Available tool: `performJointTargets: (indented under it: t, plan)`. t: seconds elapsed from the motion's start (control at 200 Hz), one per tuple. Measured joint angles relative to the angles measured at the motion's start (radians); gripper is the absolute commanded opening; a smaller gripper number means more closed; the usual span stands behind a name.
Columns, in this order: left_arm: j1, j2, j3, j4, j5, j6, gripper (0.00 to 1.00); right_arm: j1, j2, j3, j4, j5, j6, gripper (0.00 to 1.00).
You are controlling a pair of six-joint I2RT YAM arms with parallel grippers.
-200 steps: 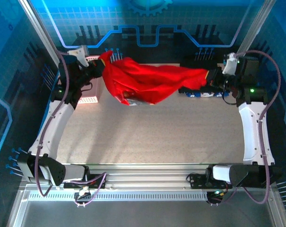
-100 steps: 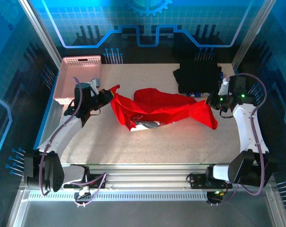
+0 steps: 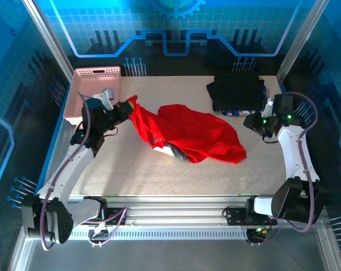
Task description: Fold and stack the t-shirts
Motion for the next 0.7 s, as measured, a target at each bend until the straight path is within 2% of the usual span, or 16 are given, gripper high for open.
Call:
performJointTargets:
  t: [0.2,0.37,0.455,0.7]
  plan:
    - [-0.002,-0.016,-0.066,0.041,0.014,-0.027,0.04,0.028,-0.029,-0.016,-0.011,-0.082,0.019,0.51]
    - [-0.002,-0.061,-0.172,0.024,0.013,-0.054,0.04,0.215,-0.047,-0.140,-0.043,-0.156,0.121,0.54]
    - [-0.003,-0.083,-0.201,0.011,0.006,-0.055,0.04,0.277,-0.049,-0.233,-0.041,-0.169,0.188,0.54]
    - [-0.006,-0.103,-0.249,0.006,-0.011,-0.055,0.04,0.303,0.041,-0.356,0.031,-0.152,0.281,0.51]
